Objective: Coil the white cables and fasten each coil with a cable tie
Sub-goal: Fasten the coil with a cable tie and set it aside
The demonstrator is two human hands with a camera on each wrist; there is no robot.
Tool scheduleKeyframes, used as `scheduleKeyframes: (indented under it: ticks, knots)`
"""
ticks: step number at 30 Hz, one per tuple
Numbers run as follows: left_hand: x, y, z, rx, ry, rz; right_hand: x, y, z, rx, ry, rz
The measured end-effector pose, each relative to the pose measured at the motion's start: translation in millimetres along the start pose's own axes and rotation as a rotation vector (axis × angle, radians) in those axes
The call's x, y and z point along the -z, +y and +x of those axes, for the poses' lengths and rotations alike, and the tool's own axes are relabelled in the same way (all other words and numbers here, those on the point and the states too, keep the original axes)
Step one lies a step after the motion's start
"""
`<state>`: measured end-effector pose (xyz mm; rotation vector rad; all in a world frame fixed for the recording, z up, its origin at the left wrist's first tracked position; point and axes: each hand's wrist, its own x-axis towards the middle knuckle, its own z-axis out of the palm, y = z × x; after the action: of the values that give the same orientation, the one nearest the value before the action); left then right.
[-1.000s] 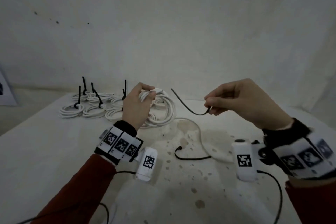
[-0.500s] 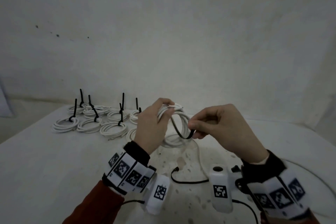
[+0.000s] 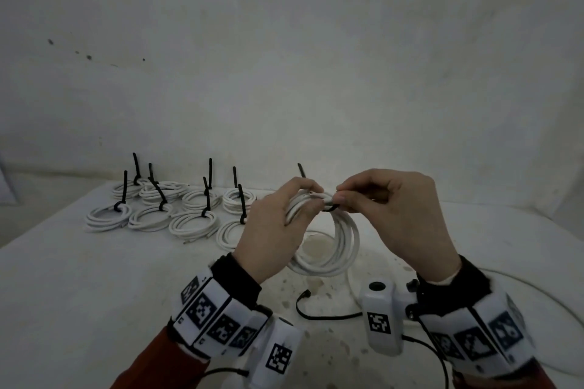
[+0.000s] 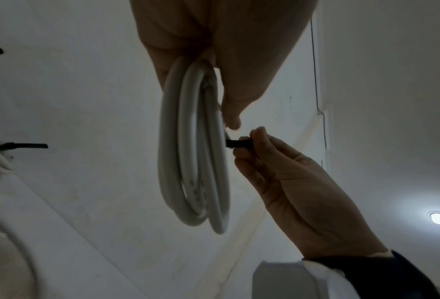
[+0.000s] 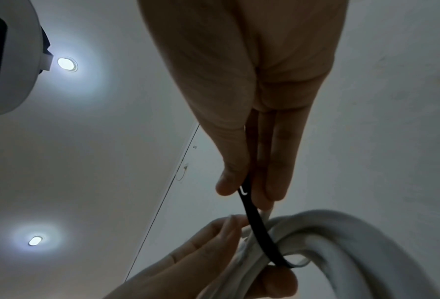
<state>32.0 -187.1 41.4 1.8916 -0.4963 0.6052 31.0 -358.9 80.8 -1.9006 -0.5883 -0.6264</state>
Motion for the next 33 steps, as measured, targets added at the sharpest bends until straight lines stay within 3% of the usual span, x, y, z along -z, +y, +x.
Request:
scheduleKeyframes:
  ticks: [5,14,17,19,21,24,27,33]
  knots:
    - [-2.4,-0.3,-2.4,0.015,-0.075,-0.017,-0.8,4.6,0.2,-0.023,0.001,0.026]
    - [-13.2,0.4,-3.9,0.111,-0.062,-0.198,-4.7,18.4,4.1,-0.181,0.045,0.174]
    - [-9.5,0.0,-2.3,0.188,-0.125,-0.369,-2.9,26.6,7.4,-0.378,0.094,0.223]
    - [-5.6,0.5,-1.0,0.208,-0.182,-0.444,-1.2,29.2,8.1,-0.525,-0.001,0.316]
    - [-2.9,2.7,-0.7,0.209,-0.228,-0.491,-1.6,27.2,6.6,-0.567,-0.065,0.501]
    - [-2.2,6.0,-0.6,0.21,-0.252,-0.539,-3.3,22.6,4.5,-0.441,0.019,0.61]
    - [0.3,5.7,0.7,0.218,-0.239,-0.614,-6.5,21.0,3.1,-0.262,0.092,0.512]
    - [8.2,8.8,3.6,0.188,-0.197,-0.598,-2.2,20.5,1.3,-0.013,0.057,0.193]
